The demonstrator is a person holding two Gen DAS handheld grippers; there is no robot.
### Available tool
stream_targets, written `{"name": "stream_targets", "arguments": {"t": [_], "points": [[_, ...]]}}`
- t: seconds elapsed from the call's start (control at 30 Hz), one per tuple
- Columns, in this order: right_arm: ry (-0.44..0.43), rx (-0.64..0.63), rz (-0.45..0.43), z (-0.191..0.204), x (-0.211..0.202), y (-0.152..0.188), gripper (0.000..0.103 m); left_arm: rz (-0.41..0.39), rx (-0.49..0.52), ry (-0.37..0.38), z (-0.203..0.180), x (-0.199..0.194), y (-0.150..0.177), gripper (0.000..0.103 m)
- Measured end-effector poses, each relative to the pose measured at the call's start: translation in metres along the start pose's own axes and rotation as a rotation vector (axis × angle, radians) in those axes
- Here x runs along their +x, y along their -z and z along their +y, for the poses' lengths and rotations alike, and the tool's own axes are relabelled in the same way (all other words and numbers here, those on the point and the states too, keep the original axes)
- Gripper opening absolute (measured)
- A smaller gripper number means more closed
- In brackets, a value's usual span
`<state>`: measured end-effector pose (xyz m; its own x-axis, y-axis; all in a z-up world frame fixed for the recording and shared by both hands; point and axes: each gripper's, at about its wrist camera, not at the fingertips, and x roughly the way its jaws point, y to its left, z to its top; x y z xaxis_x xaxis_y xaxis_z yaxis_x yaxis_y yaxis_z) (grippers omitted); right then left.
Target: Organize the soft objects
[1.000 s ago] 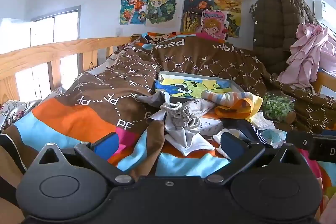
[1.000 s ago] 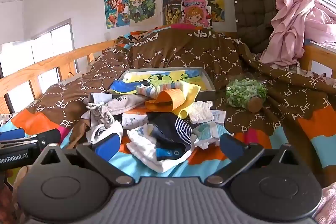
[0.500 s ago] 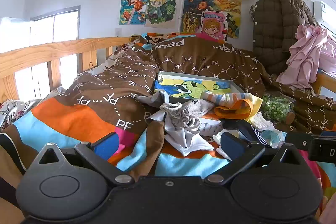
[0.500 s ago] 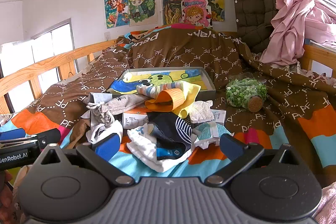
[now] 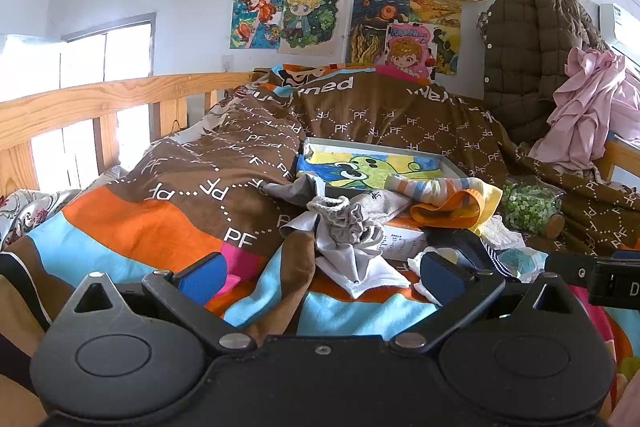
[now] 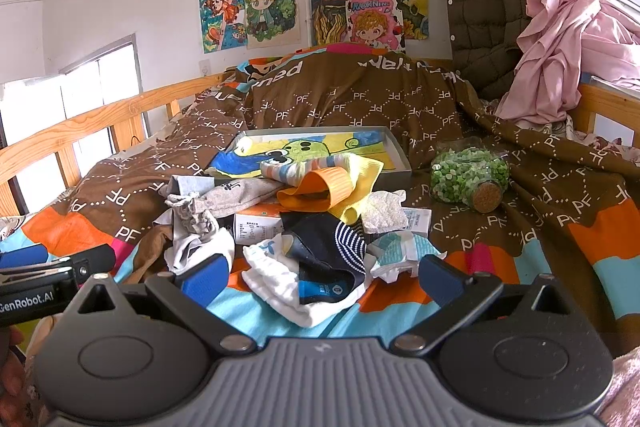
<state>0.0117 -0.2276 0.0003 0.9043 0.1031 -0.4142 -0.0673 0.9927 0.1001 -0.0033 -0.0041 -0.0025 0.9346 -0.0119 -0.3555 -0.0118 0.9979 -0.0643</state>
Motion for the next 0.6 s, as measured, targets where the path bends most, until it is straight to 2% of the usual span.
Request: {"name": "stream_targets", "arguments": {"t": [0.6], "points": [[0.000,0.001,0.003,0.0005,0.0009,0.0003,0.103,0.001,-0.002,-0.001,0.0016,0.0001,0.0008,0.102]]}}
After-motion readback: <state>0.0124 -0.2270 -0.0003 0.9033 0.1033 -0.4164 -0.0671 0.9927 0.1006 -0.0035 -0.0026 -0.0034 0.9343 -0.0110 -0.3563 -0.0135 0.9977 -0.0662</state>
